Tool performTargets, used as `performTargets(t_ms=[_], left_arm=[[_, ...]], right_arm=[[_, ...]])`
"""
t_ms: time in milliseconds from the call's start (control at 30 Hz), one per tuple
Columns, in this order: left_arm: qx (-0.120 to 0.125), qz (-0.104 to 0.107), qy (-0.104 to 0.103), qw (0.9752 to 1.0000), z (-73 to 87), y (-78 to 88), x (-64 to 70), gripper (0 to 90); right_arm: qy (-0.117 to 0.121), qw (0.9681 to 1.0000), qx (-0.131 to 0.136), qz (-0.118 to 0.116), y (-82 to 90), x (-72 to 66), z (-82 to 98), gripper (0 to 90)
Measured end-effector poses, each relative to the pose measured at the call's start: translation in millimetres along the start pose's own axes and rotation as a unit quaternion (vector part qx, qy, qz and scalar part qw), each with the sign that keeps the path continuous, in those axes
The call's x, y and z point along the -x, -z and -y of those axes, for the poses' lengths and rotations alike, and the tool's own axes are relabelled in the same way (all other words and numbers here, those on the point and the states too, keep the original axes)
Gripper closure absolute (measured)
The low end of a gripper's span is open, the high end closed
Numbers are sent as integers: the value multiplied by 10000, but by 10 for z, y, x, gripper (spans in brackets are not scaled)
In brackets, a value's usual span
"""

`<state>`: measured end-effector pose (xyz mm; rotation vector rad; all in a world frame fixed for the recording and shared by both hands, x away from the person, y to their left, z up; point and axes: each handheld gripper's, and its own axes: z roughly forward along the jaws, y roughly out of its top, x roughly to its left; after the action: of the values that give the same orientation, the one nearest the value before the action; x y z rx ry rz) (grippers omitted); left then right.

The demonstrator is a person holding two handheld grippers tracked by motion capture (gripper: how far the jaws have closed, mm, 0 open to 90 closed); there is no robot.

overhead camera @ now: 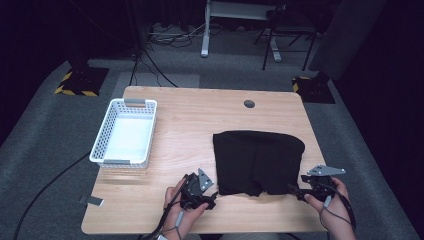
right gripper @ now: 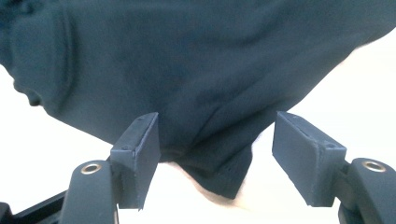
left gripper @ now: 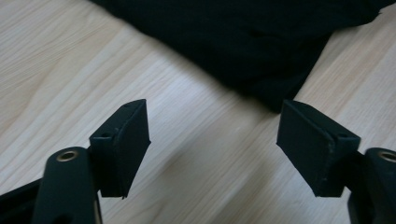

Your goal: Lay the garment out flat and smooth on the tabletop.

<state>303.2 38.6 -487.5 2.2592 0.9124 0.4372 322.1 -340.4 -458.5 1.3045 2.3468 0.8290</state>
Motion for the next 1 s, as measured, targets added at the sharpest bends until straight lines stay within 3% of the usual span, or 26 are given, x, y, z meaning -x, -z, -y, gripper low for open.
performTargets(t_ms=[167, 300, 400, 567, 600, 667, 800, 900, 1000], left_arm=[[182, 86, 84, 9998, -124, -86, 90, 274], [43, 74, 60, 9999, -201, -183, 146, 286], [-13, -57, 51, 10000, -221, -260, 168, 305], [28, 3, 24, 10000, -207, -295, 214, 667], [55, -99, 18, 9999, -198, -298, 226, 706], [112, -93, 27, 9999, -186, -307, 225, 791], [171, -140, 39, 9997, -165, -279, 214, 826], [276, -175, 75, 9994, -136, -195, 195, 831], [342, -261, 87, 9990, -85, -58, 166, 833]], right_arm=[[-58, 9999, -111, -47, -83, 23, 64, 324], [-93, 9998, -177, -83, -132, 62, 89, 321], [-106, 9996, -234, -132, -180, 68, 106, 324], [-102, 9992, -303, -236, -249, 60, 134, 358], [-101, 9992, -282, -253, -251, 59, 137, 378], [-35, 9990, -295, -323, -239, 58, 129, 489], [136, 9988, -301, -365, -217, 52, 113, 748], [174, 9992, -234, -256, -169, 36, 111, 830], [141, 9995, -188, -208, -84, 43, 111, 844]])
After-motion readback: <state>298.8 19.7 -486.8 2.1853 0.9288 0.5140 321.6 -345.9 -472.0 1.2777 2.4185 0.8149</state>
